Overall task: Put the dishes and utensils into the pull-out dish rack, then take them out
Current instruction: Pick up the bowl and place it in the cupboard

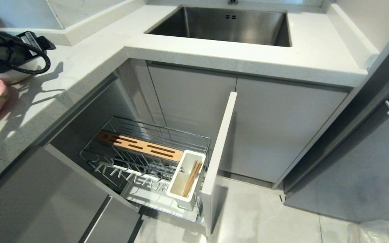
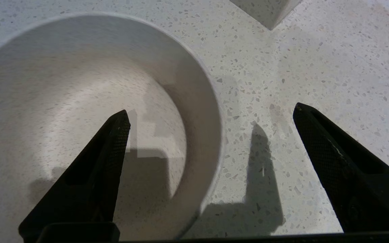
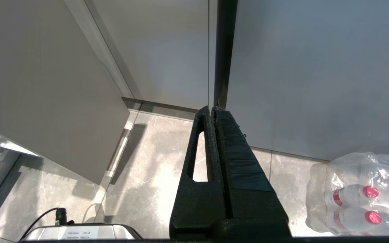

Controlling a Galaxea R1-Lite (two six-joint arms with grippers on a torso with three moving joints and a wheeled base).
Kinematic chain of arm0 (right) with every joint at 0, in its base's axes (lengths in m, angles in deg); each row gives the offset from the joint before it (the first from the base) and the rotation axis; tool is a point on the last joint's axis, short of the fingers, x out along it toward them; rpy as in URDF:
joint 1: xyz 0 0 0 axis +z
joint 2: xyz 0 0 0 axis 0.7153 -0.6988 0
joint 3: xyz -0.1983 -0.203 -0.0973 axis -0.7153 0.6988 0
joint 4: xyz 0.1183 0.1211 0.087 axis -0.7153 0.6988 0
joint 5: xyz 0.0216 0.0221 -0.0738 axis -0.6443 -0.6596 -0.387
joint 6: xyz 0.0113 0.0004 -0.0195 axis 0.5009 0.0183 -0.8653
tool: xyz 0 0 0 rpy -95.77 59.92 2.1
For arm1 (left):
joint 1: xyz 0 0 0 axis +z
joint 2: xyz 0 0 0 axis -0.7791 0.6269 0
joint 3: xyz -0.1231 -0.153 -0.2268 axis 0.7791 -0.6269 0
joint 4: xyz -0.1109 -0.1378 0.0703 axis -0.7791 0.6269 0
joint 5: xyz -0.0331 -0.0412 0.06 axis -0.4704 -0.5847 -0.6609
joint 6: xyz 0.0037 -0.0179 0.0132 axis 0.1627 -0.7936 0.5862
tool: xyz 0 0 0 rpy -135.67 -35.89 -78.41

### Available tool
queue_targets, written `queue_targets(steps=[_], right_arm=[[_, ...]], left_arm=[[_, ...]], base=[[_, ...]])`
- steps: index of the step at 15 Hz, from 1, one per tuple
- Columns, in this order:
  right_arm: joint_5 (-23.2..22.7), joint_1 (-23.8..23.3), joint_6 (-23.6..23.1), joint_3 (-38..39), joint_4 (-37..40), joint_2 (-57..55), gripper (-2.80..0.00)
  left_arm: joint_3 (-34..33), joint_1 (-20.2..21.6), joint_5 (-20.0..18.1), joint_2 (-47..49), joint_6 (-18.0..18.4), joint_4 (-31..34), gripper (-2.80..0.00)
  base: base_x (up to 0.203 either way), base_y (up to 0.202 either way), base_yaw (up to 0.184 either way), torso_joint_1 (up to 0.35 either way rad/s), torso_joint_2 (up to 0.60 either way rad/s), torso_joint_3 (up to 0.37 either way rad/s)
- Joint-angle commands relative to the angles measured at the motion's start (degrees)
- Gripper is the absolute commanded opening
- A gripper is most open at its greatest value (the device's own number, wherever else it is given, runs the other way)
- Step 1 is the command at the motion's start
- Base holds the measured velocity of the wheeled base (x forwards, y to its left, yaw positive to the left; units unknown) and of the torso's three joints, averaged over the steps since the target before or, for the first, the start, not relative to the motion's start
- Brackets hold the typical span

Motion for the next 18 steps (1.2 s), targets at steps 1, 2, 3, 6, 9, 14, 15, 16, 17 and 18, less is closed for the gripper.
queue_targets(steps=[1, 2, 3, 6, 9, 14, 15, 16, 17, 18], right_arm=[[0.0, 0.01, 0.02, 0.09, -0.01, -0.05, -2.8], [0.0, 0.01, 0.02, 0.09, -0.01, -0.05, -2.8], [0.0, 0.01, 0.02, 0.09, -0.01, -0.05, -2.8], [0.0, 0.01, 0.02, 0.09, -0.01, -0.05, -2.8], [0.0, 0.01, 0.02, 0.09, -0.01, -0.05, -2.8], [0.0, 0.01, 0.02, 0.09, -0.01, -0.05, -2.8], [0.0, 0.01, 0.02, 0.09, -0.01, -0.05, -2.8], [0.0, 0.01, 0.02, 0.09, -0.01, -0.05, -2.8], [0.0, 0.01, 0.02, 0.09, -0.01, -0.05, -2.8], [0.0, 0.01, 0.02, 0.09, -0.01, -0.05, -2.8]], left_arm=[[-0.02, 0.12, 0.01, -0.02, -0.08, 0.1, 0.0], [-0.02, 0.19, 0.01, 0.06, -0.08, 0.1, 0.0], [-0.02, 0.2, -0.07, 0.06, -0.08, 0.19, -2.8], [-0.02, 0.12, -0.16, 0.06, -0.08, 0.19, -2.8], [-0.02, 0.12, -1.05, -0.11, -0.08, 0.19, -2.8], [-0.02, -0.95, -1.4, -0.85, -0.14, 0.19, -2.8], [-0.02, -1.5, -1.4, -1.36, -0.19, 0.26, -2.8], [-0.02, -2.66, -1.4, -2.16, -0.24, 0.9, -2.8], [-0.02, -3.61, -1.4, -3.08, -0.25, 1.41, -2.8], [-0.02, -5.14, -1.36, -4.26, -0.25, 1.68, -2.8]], base=[[0.0, 0.0, 0.0, 0.0, 0.0, 0.0], [0.0, 0.0, 0.0, 0.0, 0.0, 0.0], [0.0, 0.0, 0.0, 0.0, 0.0, 0.0], [0.0, 0.0, 0.0, 0.0, 0.0, 0.0], [0.0, 0.0, 0.0, 0.0, 0.0, 0.0], [0.0, 0.0, 0.0, 0.0, 0.0, 0.0], [0.0, 0.0, 0.0, 0.0, 0.0, 0.0], [0.0, 0.0, 0.0, 0.0, 0.0, 0.0], [0.0, 0.0, 0.0, 0.0, 0.0, 0.0], [0.0, 0.0, 0.0, 0.0, 0.0, 0.0]])
